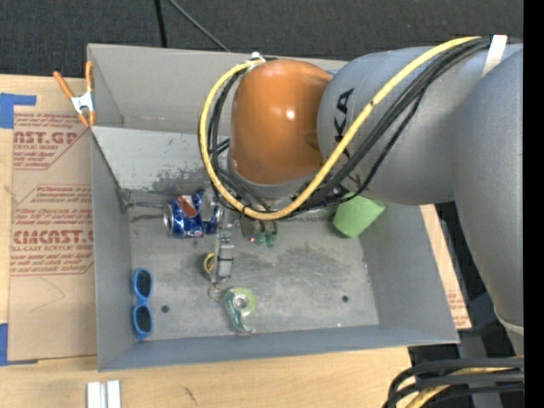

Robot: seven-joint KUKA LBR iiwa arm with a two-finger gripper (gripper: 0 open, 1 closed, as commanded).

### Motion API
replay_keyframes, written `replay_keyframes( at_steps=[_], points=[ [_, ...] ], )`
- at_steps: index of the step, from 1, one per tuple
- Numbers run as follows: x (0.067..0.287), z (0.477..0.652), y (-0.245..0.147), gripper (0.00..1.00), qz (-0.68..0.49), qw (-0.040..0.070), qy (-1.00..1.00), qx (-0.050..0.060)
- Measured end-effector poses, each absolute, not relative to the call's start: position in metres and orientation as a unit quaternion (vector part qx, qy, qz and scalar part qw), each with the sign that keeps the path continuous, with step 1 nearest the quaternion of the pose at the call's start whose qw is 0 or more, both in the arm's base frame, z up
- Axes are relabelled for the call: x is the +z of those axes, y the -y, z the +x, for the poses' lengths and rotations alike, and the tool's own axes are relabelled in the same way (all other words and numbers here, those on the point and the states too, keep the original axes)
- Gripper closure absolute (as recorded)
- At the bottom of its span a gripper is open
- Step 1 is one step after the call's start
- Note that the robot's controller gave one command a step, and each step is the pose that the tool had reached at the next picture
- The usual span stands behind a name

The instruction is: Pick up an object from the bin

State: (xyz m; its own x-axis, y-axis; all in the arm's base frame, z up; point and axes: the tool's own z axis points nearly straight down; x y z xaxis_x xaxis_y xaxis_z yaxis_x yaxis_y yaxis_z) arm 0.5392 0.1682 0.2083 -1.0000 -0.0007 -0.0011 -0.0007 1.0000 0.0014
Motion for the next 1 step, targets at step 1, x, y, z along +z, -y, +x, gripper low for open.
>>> replay_keyframes(
  at_steps=[1],
  points=[
    [0.1285,0.5689,-0.1469,0.0,0.136,-0.002,-0.991,-0.001]
  ],
)
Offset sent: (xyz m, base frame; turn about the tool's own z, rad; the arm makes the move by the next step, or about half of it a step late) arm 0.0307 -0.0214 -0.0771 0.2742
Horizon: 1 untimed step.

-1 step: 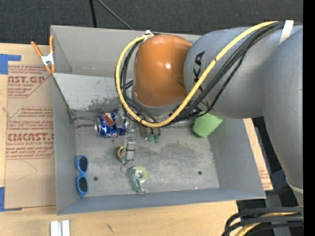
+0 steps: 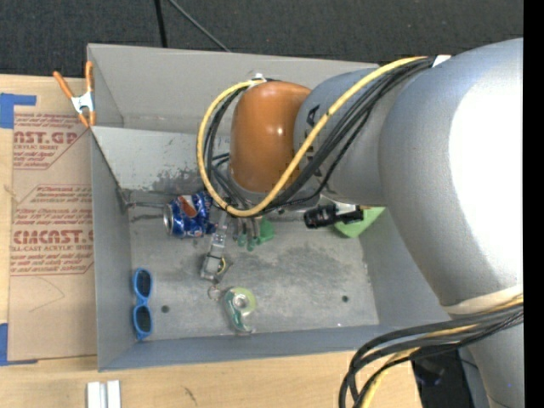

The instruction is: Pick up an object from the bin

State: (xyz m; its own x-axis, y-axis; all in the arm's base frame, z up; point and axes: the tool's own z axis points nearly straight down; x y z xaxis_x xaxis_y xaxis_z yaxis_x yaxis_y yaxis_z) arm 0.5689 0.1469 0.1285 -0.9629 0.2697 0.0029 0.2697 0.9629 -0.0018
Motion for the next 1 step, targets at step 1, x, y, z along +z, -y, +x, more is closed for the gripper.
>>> replay_keyframes(
  at_steps=[1],
  points=[
    [0.0888,0.5736,-0.1656,0.0,-0.274,-0.003,0.962,-0.002]
  ],
)
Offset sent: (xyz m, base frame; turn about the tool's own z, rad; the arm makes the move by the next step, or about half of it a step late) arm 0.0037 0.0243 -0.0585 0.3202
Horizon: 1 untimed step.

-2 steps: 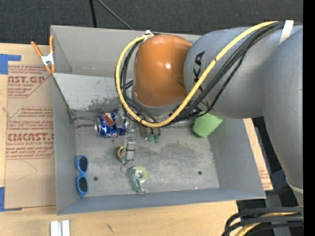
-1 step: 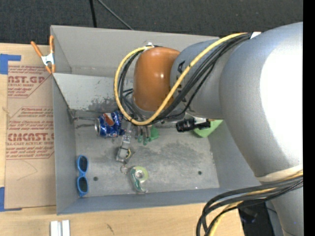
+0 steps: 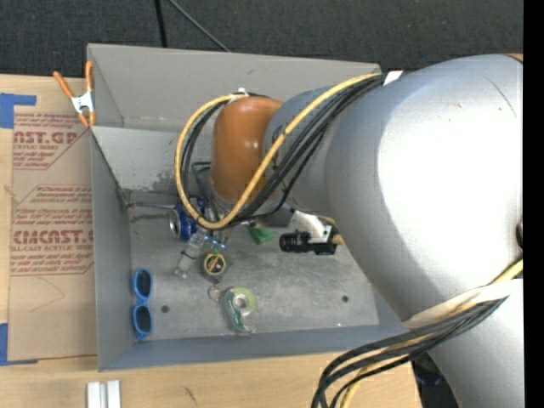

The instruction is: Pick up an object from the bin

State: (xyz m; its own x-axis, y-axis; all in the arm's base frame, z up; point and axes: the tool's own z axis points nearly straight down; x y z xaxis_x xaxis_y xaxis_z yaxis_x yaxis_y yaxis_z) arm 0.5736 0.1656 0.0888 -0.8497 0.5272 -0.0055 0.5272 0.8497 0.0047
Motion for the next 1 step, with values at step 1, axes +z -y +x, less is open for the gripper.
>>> replay_keyframes(
  at_steps=[1],
  points=[
    [0.0883,0.5741,-0.1656,1.0,0.275,0.004,-0.962,0.002]
  ],
)
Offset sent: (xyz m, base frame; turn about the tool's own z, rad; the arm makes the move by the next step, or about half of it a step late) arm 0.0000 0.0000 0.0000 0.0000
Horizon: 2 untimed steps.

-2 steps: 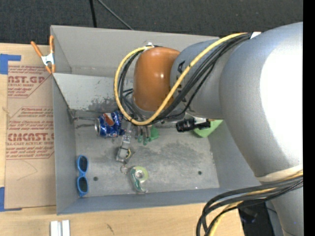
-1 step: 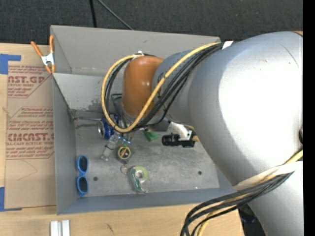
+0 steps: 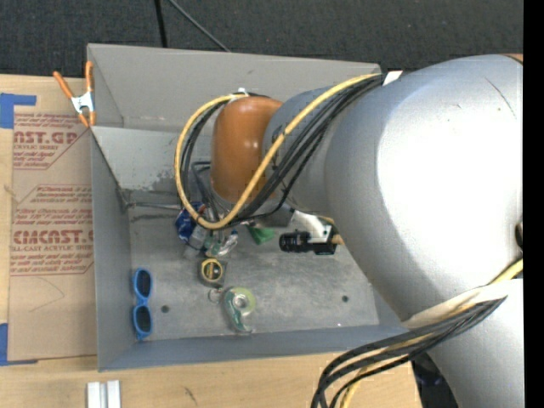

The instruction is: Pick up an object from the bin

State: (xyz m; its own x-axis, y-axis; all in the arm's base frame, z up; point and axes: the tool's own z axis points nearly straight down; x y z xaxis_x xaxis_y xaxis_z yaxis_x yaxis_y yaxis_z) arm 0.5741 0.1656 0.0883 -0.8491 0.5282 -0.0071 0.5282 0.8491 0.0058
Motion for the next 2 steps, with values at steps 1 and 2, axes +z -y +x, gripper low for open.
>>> replay_keyframes(
  at_steps=[1,2],
  points=[
    [0.172,0.566,-0.18,1.0,0.276,0.003,-0.961,0.003],
    [0.214,0.568,-0.184,1.0,0.272,0.003,-0.962,0.002]
  ],
)
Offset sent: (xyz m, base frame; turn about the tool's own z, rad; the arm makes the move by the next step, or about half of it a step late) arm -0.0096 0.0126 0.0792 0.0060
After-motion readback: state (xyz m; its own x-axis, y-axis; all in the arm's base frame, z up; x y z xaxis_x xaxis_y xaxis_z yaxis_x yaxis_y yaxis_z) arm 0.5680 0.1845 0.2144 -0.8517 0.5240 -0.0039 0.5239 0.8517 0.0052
